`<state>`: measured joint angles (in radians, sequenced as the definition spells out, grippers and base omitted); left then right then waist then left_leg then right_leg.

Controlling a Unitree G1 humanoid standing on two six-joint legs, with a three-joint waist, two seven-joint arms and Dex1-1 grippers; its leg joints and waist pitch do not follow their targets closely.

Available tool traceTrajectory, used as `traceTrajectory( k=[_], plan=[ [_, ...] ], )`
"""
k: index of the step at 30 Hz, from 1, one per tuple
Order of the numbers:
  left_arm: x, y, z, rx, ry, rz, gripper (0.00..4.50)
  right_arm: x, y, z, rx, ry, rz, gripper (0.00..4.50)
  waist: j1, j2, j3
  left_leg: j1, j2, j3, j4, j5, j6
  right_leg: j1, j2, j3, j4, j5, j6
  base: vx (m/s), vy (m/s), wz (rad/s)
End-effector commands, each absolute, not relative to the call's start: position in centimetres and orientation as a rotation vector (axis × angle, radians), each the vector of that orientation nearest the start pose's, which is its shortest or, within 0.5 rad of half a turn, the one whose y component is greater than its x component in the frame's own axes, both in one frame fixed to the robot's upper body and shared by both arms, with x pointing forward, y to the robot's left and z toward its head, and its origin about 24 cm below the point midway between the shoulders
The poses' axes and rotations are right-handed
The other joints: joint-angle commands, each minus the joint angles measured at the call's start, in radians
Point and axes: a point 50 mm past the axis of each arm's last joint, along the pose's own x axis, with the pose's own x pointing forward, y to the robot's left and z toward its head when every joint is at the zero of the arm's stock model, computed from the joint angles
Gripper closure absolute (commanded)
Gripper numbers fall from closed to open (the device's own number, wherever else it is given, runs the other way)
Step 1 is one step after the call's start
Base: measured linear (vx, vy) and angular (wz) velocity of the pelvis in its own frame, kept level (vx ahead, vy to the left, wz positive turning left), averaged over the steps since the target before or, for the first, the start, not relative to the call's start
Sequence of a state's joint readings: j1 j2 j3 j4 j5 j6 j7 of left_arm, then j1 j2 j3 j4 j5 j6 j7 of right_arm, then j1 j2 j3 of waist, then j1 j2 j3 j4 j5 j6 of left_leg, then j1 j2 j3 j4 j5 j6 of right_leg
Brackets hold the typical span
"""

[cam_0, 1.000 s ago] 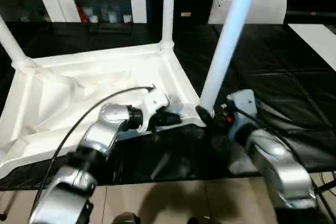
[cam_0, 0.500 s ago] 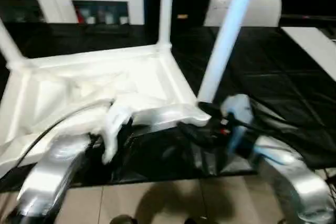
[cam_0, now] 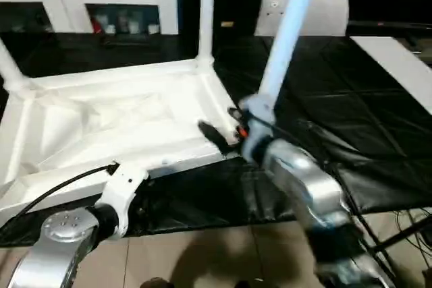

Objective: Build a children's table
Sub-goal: Rotate table base

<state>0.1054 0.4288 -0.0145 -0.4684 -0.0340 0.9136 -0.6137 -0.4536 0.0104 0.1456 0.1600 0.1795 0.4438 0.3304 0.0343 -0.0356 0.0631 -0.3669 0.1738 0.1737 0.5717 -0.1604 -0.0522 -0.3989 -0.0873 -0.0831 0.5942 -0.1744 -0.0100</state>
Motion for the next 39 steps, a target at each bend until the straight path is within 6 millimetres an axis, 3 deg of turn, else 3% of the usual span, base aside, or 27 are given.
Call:
traceTrajectory(
  k=[1,2,6,8,9,13,14,16,17,20,22,25,27,29,30,33,36,39],
  plan=[
    [20.5,19.8,4.9,0.254,0.670,-0.450,1.91,32.7,-7.3,8.3,0.096,0.190,0.494,0.00,-0.002,0.020,-0.052,0.024,0.046,-0.031,-0.073,-0.488,-0.057,0.014,-0.052,0.050,-0.099,-0.489,-0.071,0.000,0.000,0.00],
    [20.9,19.8,5.0,0.276,0.646,-0.428,1.91,33.6,-8.4,8.0,0.096,0.198,0.385,0.00,-0.001,0.020,-0.053,0.025,0.046,-0.031,-0.073,-0.484,-0.060,0.013,-0.051,0.051,-0.096,-0.474,-0.073,0.000,0.000,0.00],
    [21.8,19.8,5.3,0.298,0.601,-0.406,1.91,34.7,-11.0,7.8,0.086,0.191,0.240,0.00,0.010,0.022,-0.055,0.035,0.045,-0.026,-0.072,-0.499,-0.068,0.007,-0.044,0.052,-0.093,-0.437,-0.070,0.000,0.000,0.00],
    [22.5,19.7,5.5,0.304,0.571,-0.400,1.91,35.1,-12.9,7.8,0.067,0.175,0.177,0.00,0.021,0.026,-0.058,0.034,0.044,-0.026,-0.072,-0.494,-0.071,0.009,-0.043,0.056,-0.088,-0.404,-0.069,0.000,0.000,0.00],
    [22.5,19.7,5.5,0.304,0.571,-0.400,1.91,35.1,-12.9,7.8,0.067,0.175,0.177,0.00,0.022,0.023,-0.057,0.033,0.044,-0.024,-0.072,-0.499,-0.070,0.007,-0.042,0.057,-0.091,-0.408,-0.067,0.000,0.000,0.00],
    [23.9,18.9,6.0,0.311,0.498,-0.408,1.91,35.5,-17.3,7.9,0.019,0.160,0.065,0.00,0.035,0.020,-0.061,0.030,0.042,-0.023,-0.068,-0.470,-0.061,0.014,-0.041,0.061,-0.089,-0.391,-0.065,0.000,0.000,0.00],
    [24.0,18.8,6.1,0.311,0.490,-0.409,1.91,35.5,-17.8,7.9,0.016,0.159,0.051,0.00,0.041,0.023,-0.062,0.032,0.043,-0.021,-0.066,-0.463,-0.062,0.013,-0.042,0.062,-0.087,-0.379,-0.071,0.000,0.000,0.00],
    [24.2,18.3,6.2,0.291,0.459,-0.416,1.91,35.6,-18.7,8.3,-0.027,0.129,0.073,0.00,0.040,0.017,-0.062,0.025,0.041,-0.022,-0.066,-0.454,-0.057,0.020,-0.042,0.059,-0.085,-0.383,-0.071,0.000,0.000,0.00],
    [24.1,18.1,6.2,0.280,0.451,-0.416,1.91,35.5,-18.6,8.5,-0.047,0.110,0.116,0.00,0.040,0.021,-0.064,0.020,0.041,-0.023,-0.065,-0.443,-0.053,0.025,-0.043,0.058,-0.083,-0.378,-0.073,0.000,0.000,0.00],
    [23.6,17.9,6.0,0.258,0.438,-0.398,1.91,35.1,-17.8,8.7,-0.090,0.086,0.225,0.00,0.034,0.011,-0.065,0.005,0.041,-0.022,-0.064,-0.404,-0.031,0.034,-0.045,0.057,-0.082,-0.373,-0.077,0.000,0.000,0.00],
    [23.1,18.0,5.9,0.240,0.412,-0.354,1.91,34.2,-16.3,8.8,-0.052,0.060,0.371,0.00,0.027,0.007,-0.064,0.004,0.043,-0.021,-0.062,-0.403,-0.017,0.032,-0.046,0.057,-0.088,-0.396,-0.077,0.000,0.000,0.00],
    [22.0,19.2,6.0,0.216,0.334,-0.181,1.91,32.2,-13.8,8.7,0.026,0.044,0.574,0.00,0.014,0.003,-0.069,-0.011,0.049,-0.023,-0.062,-0.352,0.011,0.043,-0.046,0.057,-0.088,-0.349,-0.082,0.000,0.000,0.00],
    [21.5,19.4,6.2,0.195,0.293,-0.151,1.91,31.5,-13.3,8.4,0.032,0.055,0.626,0.00,0.010,0.002,-0.073,-0.007,0.049,-0.020,-0.059,-0.329,0.026,0.036,-0.041,0.057,-0.086,-0.332,-0.103,0.000,0.000,0.00],
    [20.2,19.7,6.4,0.151,0.232,-0.101,1.91,30.0,-12.5,7.9,0.044,0.072,0.716,0.00,0.015,0.009,-0.066,-0.008,0.059,-0.019,-0.061,-0.324,0.026,0.033,-0.040,0.058,-0.087,-0.321,-0.117,0.000,0.000,0.00],
    [19.5,19.9,6.3,0.146,0.220,-0.073,1.91,29.3,-12.1,7.7,0.041,0.080,0.760,0.00,0.013,0.007,-0.063,-0.011,0.060,-0.018,-0.062,-0.336,0.025,0.033,-0.037,0.058,-0.090,-0.329,-0.111,0.000,0.000,0.00],
    [17.2,20.7,6.1,0.116,0.177,0.055,1.91,26.8,-11.2,7.3,0.047,0.155,0.915,0.00,0.014,0.006,-0.058,-0.001,0.059,-0.018,-0.065,-0.404,0.007,0.026,-0.031,0.056,-0.103,-0.419,-0.077,0.000,0.000,0.00],
    [16.6,20.9,6.0,0.110,0.168,0.087,1.91,26.2,-10.9,7.4,0.044,0.159,0.961,0.00,0.016,0.005,-0.054,0.005,0.059,-0.023,-0.064,-0.458,-0.003,0.019,-0.034,0.054,-0.118,-0.517,-0.035,0.000,0.000,0.00],
    [15.3,21.8,5.6,0.058,0.140,0.262,1.91,25.2,-10.4,7.2,0.042,0.184,1.049,0.00,0.013,0.005,-0.044,0.007,0.058,-0.028,-0.065,-0.499,-0.016,0.015,-0.033,0.046,-0.133,-0.580,-0.007,0.000,0.000,0.00]
  ],
)
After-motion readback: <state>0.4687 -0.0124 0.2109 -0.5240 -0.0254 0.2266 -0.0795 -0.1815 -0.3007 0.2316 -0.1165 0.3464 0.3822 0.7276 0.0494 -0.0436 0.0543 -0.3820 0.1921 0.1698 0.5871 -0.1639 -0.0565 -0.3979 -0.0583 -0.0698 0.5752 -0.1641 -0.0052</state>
